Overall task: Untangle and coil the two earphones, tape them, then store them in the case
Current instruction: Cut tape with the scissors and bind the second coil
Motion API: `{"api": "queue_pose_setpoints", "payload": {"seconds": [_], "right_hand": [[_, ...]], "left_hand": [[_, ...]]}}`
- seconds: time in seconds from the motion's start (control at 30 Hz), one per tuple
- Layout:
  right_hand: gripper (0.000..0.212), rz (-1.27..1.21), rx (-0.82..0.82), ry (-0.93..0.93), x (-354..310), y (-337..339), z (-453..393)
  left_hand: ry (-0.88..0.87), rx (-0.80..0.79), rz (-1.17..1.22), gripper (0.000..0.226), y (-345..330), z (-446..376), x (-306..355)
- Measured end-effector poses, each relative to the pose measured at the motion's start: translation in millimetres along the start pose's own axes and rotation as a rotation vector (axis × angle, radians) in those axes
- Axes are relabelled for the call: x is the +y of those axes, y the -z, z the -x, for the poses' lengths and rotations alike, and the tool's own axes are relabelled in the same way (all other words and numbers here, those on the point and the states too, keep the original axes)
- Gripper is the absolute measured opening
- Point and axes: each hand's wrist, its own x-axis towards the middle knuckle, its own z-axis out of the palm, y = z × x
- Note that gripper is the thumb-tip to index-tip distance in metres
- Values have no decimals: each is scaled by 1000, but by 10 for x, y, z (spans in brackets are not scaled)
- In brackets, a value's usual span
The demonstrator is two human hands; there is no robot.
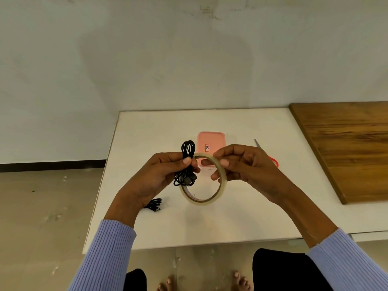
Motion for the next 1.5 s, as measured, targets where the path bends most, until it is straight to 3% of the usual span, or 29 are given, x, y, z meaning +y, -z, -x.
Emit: {"api": "queue_pose_setpoints", "payload": {"seconds": [0.1, 0.27, 0.4, 0.6, 0.8, 0.93, 1.13, 1.27, 1.5], "right_hand": [[22, -33, 3, -17, 8, 2, -9], [26, 149, 115, 11, 67, -44, -48], [38, 28, 110, -49, 60, 3, -75], [17, -5, 41, -23, 72, 24, -31], [15, -4, 208, 145, 89, 13, -43], [11, 18, 286, 254, 4, 100, 5], [13, 162, 293, 304, -59, 98, 99], [8, 428, 236, 286, -27, 18, 62], [8, 647, 240, 266, -11, 98, 78]], "left_hand": [[10, 1, 26, 20, 2, 3, -1], [30, -14, 8, 19, -16, 6, -10], [40, -18, -3, 19, -16, 10, -8], [38, -36, 33, 22, -12, 24, 3], [51, -67, 33, 21, -2, 14, -11], [20, 31, 48, 23, 111, 13, 17], [105, 85, -15, 20, 137, 20, -36], [50, 126, -83, 18, 88, 46, -24], [-63, -70, 21, 20, -298, 115, 115]]}}
